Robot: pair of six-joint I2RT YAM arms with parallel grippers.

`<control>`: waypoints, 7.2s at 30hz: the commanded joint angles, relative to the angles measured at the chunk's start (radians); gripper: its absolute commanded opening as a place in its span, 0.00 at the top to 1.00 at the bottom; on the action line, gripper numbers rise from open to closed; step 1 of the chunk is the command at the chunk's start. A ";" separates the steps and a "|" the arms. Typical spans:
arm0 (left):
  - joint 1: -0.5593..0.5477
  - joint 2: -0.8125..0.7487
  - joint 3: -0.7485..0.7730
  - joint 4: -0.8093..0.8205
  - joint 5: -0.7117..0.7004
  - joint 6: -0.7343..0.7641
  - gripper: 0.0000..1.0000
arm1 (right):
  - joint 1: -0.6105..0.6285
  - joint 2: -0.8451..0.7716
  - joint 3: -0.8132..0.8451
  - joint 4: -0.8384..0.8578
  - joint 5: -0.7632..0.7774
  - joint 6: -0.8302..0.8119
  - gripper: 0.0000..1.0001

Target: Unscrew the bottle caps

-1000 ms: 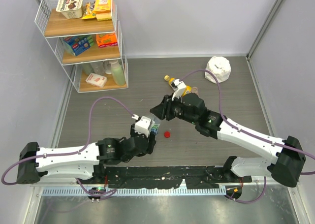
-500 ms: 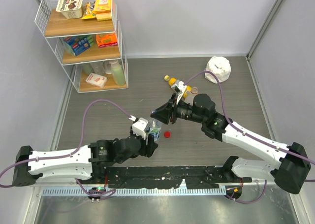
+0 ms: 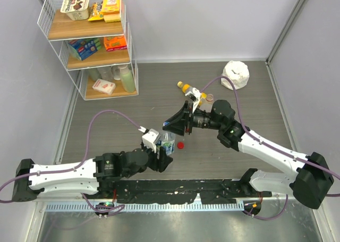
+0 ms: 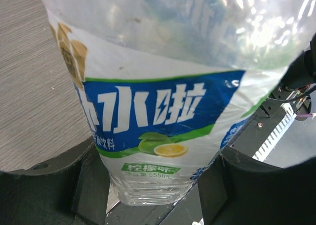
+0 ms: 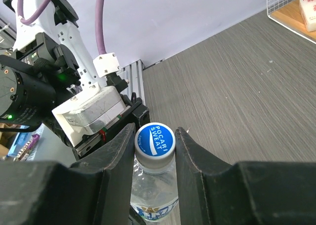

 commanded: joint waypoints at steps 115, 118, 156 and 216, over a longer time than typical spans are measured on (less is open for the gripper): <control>0.031 -0.022 -0.086 0.175 0.188 0.046 1.00 | -0.093 -0.088 -0.041 0.139 -0.184 0.104 0.99; 0.033 -0.036 -0.096 0.159 0.171 0.035 1.00 | -0.108 -0.082 -0.041 0.127 -0.152 0.112 0.99; 0.030 0.251 0.139 -0.118 -0.177 -0.062 1.00 | 0.116 0.021 0.190 -0.464 0.856 0.181 0.03; 0.024 -0.015 -0.028 0.092 0.067 0.004 1.00 | -0.073 -0.117 0.000 0.161 -0.167 0.188 0.98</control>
